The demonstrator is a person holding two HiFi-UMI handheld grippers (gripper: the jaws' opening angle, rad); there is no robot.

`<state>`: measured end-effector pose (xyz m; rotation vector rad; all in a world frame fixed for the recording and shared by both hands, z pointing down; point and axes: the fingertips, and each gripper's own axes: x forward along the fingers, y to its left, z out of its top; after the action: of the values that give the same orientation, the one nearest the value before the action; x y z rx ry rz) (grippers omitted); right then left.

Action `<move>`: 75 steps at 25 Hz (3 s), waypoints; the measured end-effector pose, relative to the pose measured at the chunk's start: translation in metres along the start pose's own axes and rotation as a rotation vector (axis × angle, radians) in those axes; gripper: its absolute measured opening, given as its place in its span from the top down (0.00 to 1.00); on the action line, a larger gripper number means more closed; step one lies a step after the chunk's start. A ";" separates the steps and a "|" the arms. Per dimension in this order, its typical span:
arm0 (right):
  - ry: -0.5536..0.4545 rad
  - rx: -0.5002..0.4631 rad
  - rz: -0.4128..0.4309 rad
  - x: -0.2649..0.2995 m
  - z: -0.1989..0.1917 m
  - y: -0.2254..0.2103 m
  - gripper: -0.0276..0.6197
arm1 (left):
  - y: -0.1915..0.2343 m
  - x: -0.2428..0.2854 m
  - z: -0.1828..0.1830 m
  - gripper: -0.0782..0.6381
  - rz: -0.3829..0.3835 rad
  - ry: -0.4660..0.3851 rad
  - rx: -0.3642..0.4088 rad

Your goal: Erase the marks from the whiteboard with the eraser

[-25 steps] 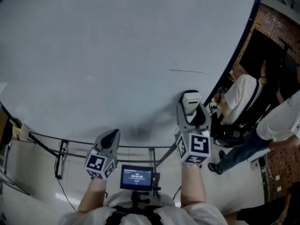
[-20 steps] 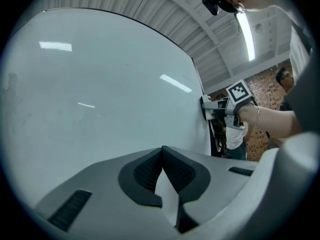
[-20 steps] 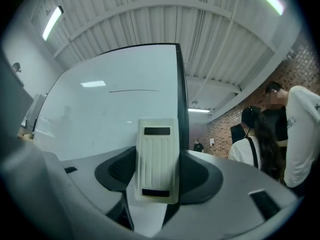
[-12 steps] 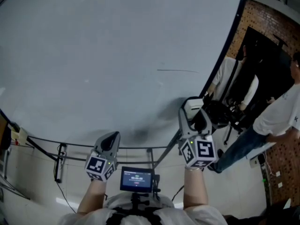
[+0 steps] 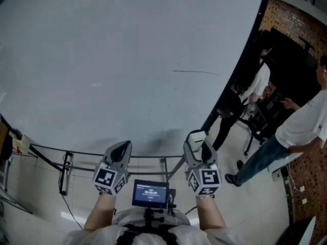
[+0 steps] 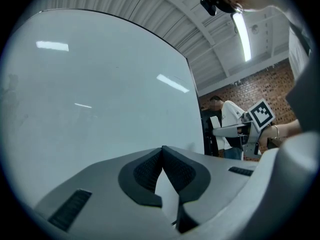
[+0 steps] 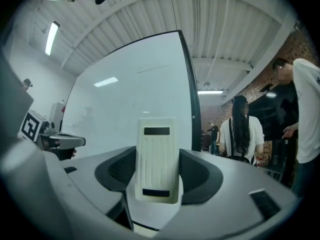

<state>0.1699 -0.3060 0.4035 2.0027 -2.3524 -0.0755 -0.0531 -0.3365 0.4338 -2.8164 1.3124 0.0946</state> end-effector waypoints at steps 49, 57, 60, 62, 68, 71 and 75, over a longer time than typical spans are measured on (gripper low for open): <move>0.173 0.100 0.181 -0.203 -0.096 0.034 0.55 | -0.186 -0.122 -0.028 0.88 0.013 0.066 -0.004; 0.167 0.100 0.192 -0.197 -0.091 0.063 0.55 | -0.170 -0.135 -0.023 0.88 -0.008 0.059 0.001; 0.151 0.110 0.191 -0.194 -0.083 0.073 0.55 | -0.162 -0.138 -0.015 0.88 -0.015 0.042 0.009; 0.151 0.115 0.181 -0.193 -0.081 0.075 0.55 | -0.160 -0.138 -0.010 0.88 -0.023 0.034 0.012; 0.175 0.143 0.193 -0.185 -0.083 0.091 0.55 | -0.139 -0.149 -0.004 0.88 -0.009 0.022 0.000; 0.183 0.162 0.188 -0.182 -0.082 0.093 0.55 | -0.133 -0.149 -0.001 0.88 -0.006 0.013 0.000; 0.185 0.156 0.192 -0.177 -0.083 0.102 0.55 | -0.124 -0.155 -0.003 0.88 -0.006 0.016 -0.001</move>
<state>0.1036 -0.1151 0.4924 1.7437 -2.4804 0.2960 -0.0572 -0.1387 0.4479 -2.8275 1.3072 0.0728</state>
